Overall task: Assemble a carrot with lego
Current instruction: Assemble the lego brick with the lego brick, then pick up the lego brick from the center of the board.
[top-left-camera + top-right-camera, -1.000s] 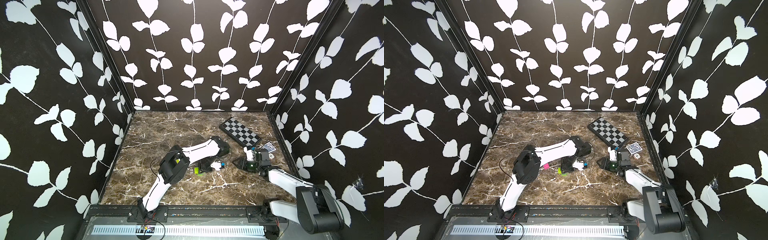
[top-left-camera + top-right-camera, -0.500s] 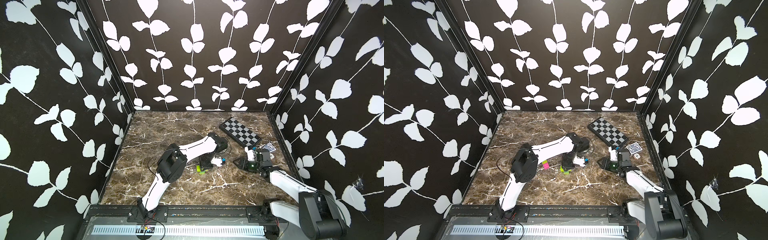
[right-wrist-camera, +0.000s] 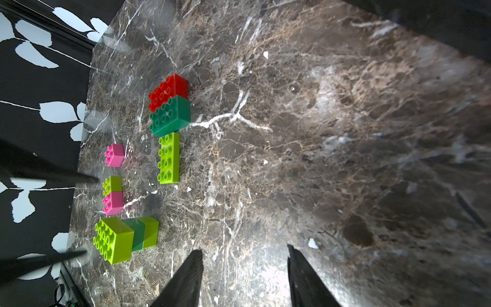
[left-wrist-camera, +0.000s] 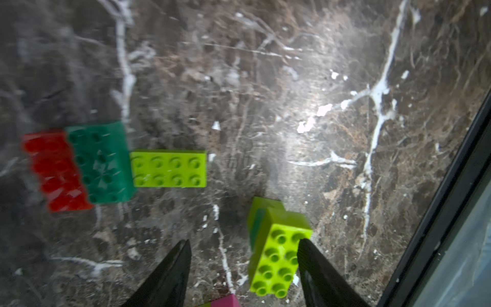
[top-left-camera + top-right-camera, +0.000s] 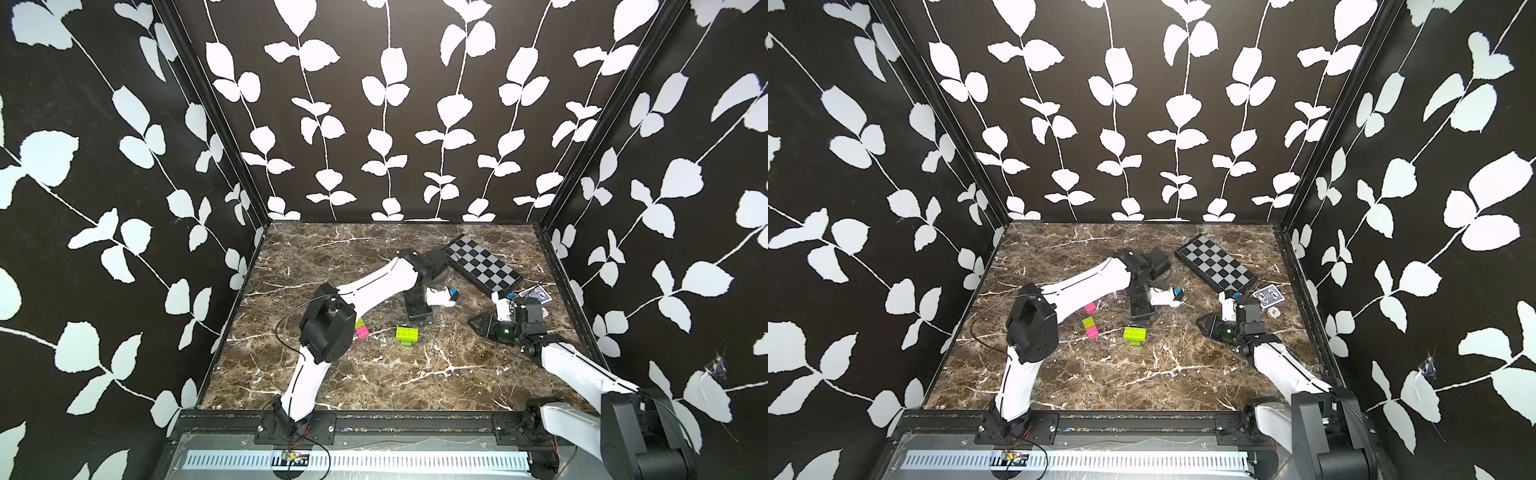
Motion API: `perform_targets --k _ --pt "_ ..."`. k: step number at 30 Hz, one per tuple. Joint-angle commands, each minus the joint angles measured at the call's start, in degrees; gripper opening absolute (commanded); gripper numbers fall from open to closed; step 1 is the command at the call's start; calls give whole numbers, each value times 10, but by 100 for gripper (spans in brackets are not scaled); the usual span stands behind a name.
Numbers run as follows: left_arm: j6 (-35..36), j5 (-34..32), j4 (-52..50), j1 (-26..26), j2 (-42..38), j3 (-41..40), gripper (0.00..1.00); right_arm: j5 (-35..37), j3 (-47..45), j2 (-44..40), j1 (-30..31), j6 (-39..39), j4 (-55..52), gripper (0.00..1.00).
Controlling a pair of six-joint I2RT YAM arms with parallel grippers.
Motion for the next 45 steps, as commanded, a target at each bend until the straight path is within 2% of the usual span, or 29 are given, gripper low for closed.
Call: perform_targets --k 1,4,7,16,22,29,33,38,45 --pt "-19 33 22 33 20 28 61 8 19 -7 -1 -5 1 52" --pt "-30 46 9 53 65 57 58 8 19 -7 -1 -9 -2 52" --pt "-33 30 -13 58 101 76 58 11 19 -10 -1 -15 -10 52" --pt "-23 -2 -11 69 153 90 53 13 16 -4 -1 -13 -5 52" --pt "-4 -12 -7 74 167 102 57 13 13 -2 -1 -11 -6 52" --pt "16 -36 -21 75 201 152 61 8 15 7 -1 -7 1 52" --pt "19 8 -21 91 220 186 63 10 17 9 -1 -9 0 52" --pt "31 -11 -21 91 240 215 66 8 18 10 -2 -8 -2 52" --pt "70 22 10 87 243 225 67 6 20 15 -1 -3 2 52"
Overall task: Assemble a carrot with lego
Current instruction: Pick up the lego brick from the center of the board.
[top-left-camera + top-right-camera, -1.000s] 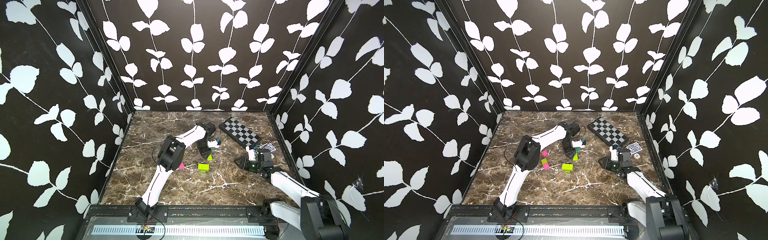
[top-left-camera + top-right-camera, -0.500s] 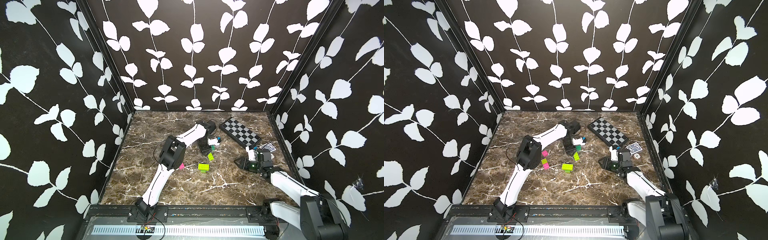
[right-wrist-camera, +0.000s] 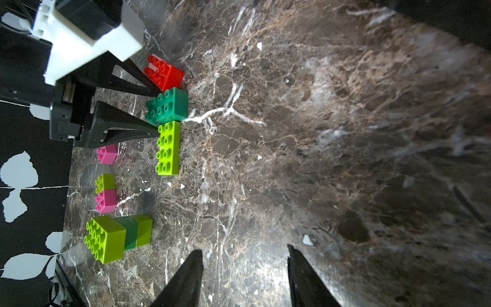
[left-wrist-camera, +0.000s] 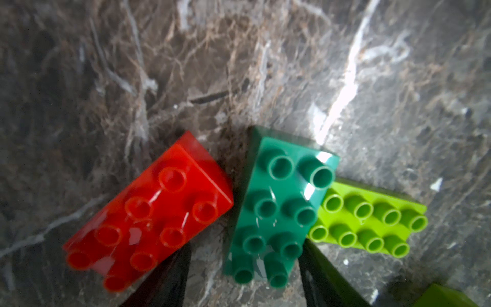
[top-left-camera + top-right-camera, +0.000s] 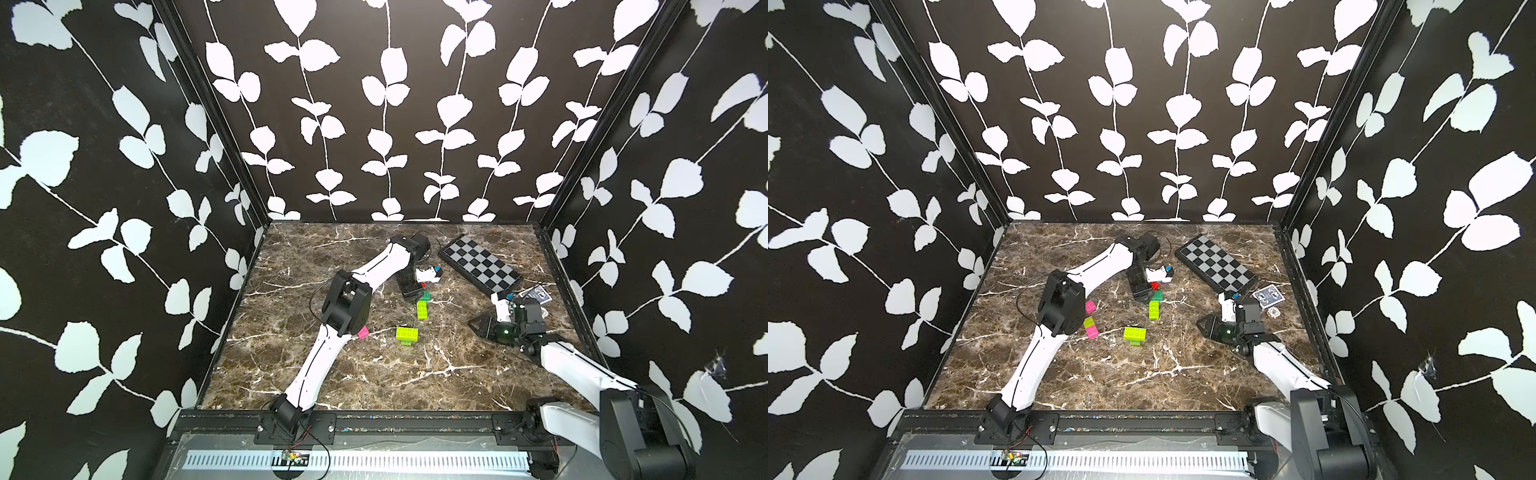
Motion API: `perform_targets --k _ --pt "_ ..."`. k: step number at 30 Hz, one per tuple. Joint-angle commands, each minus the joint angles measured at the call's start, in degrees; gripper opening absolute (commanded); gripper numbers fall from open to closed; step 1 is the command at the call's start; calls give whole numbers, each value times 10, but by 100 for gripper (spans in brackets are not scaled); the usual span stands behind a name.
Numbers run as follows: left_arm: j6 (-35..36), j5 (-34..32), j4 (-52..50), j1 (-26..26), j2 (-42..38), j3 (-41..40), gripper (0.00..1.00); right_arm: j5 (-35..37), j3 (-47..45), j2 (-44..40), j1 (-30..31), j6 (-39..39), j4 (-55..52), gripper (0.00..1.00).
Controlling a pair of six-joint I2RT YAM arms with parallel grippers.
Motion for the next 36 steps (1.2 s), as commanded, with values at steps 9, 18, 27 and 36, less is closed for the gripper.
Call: perform_targets --k 9,18,27,36 --pt "76 34 9 -24 52 56 58 2 18 -4 -2 5 -2 52" --pt "102 56 -9 -24 3 51 26 7 20 -32 -1 -1 -24 52" --pt "162 100 75 -23 -286 -223 13 30 34 -119 35 -67 -64 53" --pt "190 57 -2 -61 -370 -354 13 42 34 -109 59 -78 -46 53"
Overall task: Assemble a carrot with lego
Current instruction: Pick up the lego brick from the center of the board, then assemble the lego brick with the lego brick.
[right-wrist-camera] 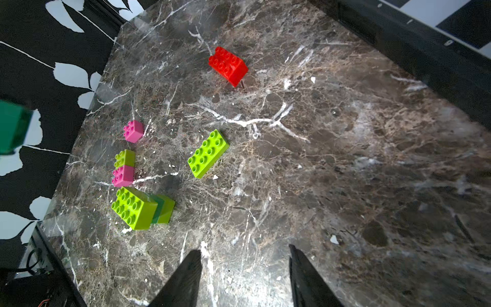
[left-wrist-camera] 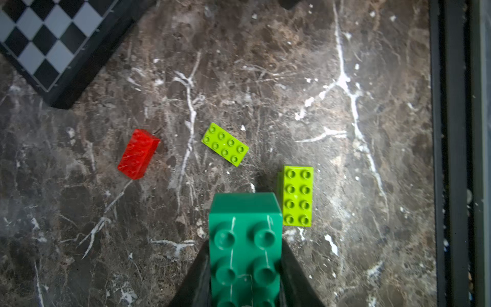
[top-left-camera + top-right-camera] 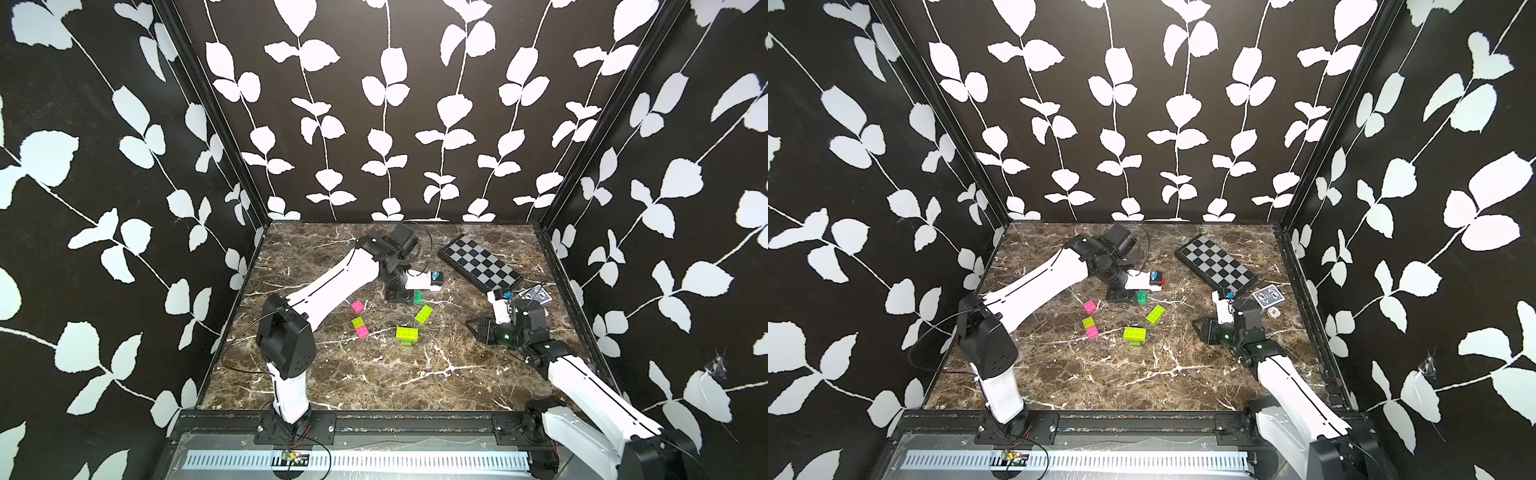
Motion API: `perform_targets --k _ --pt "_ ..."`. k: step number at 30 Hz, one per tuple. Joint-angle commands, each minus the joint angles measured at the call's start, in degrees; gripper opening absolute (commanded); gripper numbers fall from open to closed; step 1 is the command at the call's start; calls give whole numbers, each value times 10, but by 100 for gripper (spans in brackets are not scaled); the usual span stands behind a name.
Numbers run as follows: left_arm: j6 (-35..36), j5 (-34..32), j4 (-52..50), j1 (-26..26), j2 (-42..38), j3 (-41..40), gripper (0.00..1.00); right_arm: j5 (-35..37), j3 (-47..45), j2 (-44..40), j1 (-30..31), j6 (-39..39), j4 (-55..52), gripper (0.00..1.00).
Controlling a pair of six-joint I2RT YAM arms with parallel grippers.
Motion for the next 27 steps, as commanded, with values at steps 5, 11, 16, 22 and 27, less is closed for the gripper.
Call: perform_targets --k 5,11,16,22,27 --pt "41 -14 -31 -41 33 -41 12 8 30 29 4 -3 24 53" --pt "52 -22 -26 -44 52 -44 11 15 18 16 4 1 20 53" --pt "48 -38 -13 -44 60 -61 11 19 10 4 5 3 15 53" --pt "19 -23 -3 -44 68 -61 13 19 9 6 4 3 13 53" --pt "-7 -28 6 -44 69 -73 14 19 10 9 4 2 13 53"
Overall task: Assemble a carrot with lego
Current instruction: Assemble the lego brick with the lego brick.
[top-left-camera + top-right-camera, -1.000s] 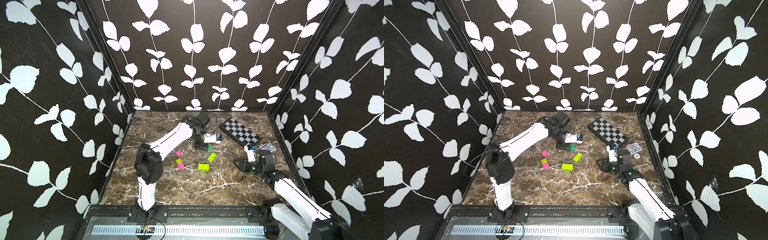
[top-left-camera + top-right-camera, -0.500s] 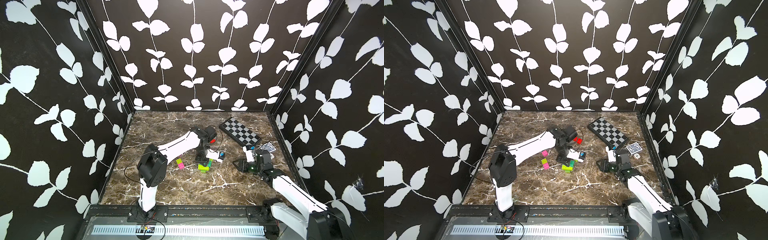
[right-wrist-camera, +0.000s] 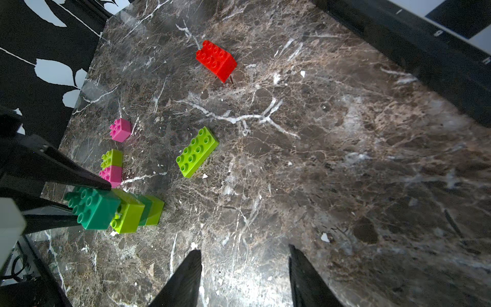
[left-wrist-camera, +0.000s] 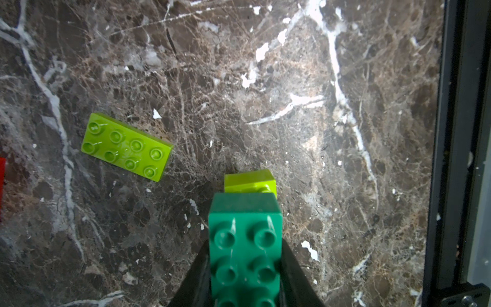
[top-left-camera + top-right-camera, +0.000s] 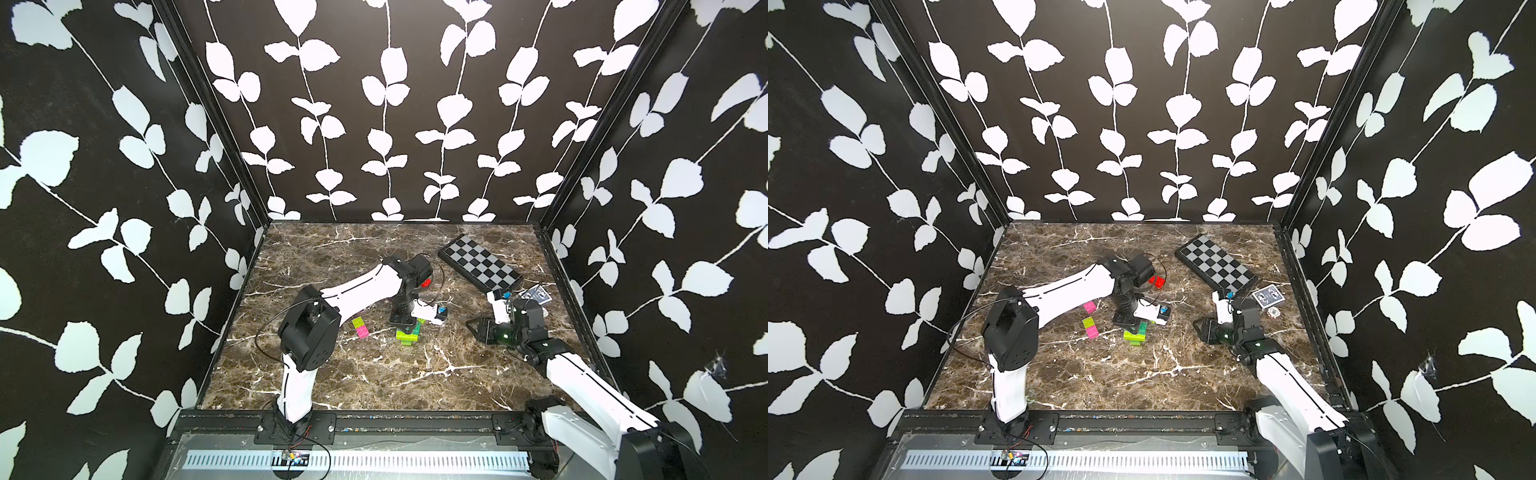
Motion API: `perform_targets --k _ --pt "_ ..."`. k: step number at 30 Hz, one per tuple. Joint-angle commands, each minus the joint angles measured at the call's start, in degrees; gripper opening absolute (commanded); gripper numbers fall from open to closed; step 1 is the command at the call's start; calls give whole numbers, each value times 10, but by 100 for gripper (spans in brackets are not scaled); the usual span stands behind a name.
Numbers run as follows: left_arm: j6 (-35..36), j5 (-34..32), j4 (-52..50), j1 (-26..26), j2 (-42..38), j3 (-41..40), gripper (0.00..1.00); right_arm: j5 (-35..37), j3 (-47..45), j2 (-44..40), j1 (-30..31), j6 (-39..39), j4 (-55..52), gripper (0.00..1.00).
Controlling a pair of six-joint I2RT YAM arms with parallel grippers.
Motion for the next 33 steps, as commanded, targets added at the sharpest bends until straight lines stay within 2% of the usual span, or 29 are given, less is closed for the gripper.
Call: perform_targets --k 1,18,33 --pt "-24 5 -1 2 -4 -14 14 6 10 -1 3 2 10 53" --pt "-66 -10 23 -2 -23 -48 18 5 8 7 4 2 14 53" --pt "-114 -16 52 -5 -93 -95 20 3 6 15 4 5 19 53"
